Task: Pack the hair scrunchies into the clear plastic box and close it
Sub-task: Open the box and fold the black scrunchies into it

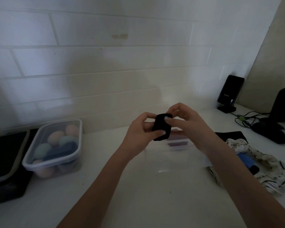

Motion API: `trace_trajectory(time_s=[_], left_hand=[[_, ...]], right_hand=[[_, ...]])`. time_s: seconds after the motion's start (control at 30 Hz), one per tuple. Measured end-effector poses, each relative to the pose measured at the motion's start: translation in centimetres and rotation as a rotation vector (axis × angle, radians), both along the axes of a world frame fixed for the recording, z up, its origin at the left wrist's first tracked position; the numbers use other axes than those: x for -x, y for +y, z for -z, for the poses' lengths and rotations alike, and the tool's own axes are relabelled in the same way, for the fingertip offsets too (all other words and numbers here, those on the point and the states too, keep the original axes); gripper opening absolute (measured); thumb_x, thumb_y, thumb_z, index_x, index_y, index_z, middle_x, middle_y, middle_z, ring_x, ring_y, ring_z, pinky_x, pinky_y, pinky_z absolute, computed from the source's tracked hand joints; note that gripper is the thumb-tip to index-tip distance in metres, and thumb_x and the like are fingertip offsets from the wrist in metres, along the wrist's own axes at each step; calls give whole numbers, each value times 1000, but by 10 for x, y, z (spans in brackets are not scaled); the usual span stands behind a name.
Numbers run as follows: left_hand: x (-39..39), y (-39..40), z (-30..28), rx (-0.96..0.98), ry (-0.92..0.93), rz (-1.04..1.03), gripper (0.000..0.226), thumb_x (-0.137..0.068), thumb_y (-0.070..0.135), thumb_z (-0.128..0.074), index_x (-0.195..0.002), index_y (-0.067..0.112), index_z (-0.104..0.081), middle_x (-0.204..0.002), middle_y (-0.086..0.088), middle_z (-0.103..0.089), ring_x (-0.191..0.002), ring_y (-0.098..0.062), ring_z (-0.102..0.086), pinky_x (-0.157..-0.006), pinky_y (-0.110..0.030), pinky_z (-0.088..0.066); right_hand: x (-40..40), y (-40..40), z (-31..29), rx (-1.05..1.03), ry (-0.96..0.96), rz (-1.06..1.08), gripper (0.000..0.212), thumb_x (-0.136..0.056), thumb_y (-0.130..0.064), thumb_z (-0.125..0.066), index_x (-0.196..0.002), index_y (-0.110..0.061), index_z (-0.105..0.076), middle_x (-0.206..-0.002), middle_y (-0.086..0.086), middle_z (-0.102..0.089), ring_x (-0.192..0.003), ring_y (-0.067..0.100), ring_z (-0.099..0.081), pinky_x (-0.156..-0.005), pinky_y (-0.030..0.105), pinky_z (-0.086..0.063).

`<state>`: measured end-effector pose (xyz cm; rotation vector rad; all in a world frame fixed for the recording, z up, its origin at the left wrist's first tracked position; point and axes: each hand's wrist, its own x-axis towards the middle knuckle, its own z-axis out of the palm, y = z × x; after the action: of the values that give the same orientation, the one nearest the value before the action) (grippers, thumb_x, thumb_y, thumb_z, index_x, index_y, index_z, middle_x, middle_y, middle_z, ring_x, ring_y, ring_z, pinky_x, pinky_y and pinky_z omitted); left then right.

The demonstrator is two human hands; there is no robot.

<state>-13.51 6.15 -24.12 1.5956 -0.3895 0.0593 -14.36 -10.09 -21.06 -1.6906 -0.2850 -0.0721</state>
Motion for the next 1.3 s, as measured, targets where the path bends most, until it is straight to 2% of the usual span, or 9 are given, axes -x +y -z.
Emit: trace_trajectory(time_s=[0.1,0.17,0.33,0.43,0.53,0.77,0.9,1.07,1.3], left_hand=[[9,5,3,-215,-39,-48,40,-68,11,-79,-93,28,-52,-79,7,-73,-59,-2,-66,-63,-21,-52],[18,8,6,-339,-86,-63,41,-67,18,-81,-94,27,-52,-74,10,-71,-52,0,-59,-57,-14,-46],[40,19,21,-521,-263,-126,33,-76,31,-72,-100,28,-51,-91,11,-63,-79,-2,-56,-69,-5,-39],[51,23,30,-610,-428,-249,14,-85,30,-62,-96,21,-58,-90,9,-52,-78,-3,-49,-73,-9,-39],[54,22,36,-659,-549,-387,12,-84,25,-60,-82,14,-63,-83,1,-54,-78,-15,-50,-70,-27,-44],[58,26,35,-763,-330,-661,26,-90,32,-51,-69,16,-56,-65,5,-43,-56,-14,-42,-49,-16,-22],[57,27,36,-749,-266,-587,35,-91,34,-47,-61,17,-50,-47,7,-39,-49,-12,-41,-46,-19,-25],[55,27,37,-767,-251,-589,35,-91,35,-46,-61,17,-51,-48,8,-40,-51,-16,-45,-46,-20,-28],[57,26,36,-775,-264,-595,34,-92,34,-45,-64,17,-54,-54,5,-45,-51,-13,-44,-46,-19,-24]], right_hand=[[9,1,5,66,37,-4,9,-85,-9,-65,-88,-13,-57,-87,2,-61,-82,23,-65,-77,46,-59],[16,4,9,118,61,20,13,-85,-8,-65,-86,-13,-54,-85,5,-60,-77,22,-64,-74,44,-57],[38,11,27,189,159,11,22,-84,-3,-64,-87,-11,-44,-77,10,-62,-58,13,-65,-54,32,-58],[49,19,38,373,143,56,25,-82,-5,-67,-82,-11,-43,-79,18,-61,-61,22,-61,-53,35,-56],[52,29,42,452,133,91,24,-81,-4,-68,-75,-12,-46,-81,24,-64,-64,30,-64,-58,43,-58],[52,44,46,588,202,-58,13,-78,-2,-69,-86,-11,-64,-102,16,-71,-78,22,-70,-69,27,-60],[52,44,45,764,115,-102,28,-74,-14,-74,-101,-11,-71,-103,5,-73,-90,16,-70,-84,33,-57],[55,49,34,1025,-91,-150,30,-77,-23,-73,-106,-17,-71,-107,3,-69,-93,17,-65,-83,31,-53],[53,46,34,1028,-88,-269,31,-81,-26,-70,-112,-25,-68,-108,-5,-72,-94,11,-65,-83,24,-52]])
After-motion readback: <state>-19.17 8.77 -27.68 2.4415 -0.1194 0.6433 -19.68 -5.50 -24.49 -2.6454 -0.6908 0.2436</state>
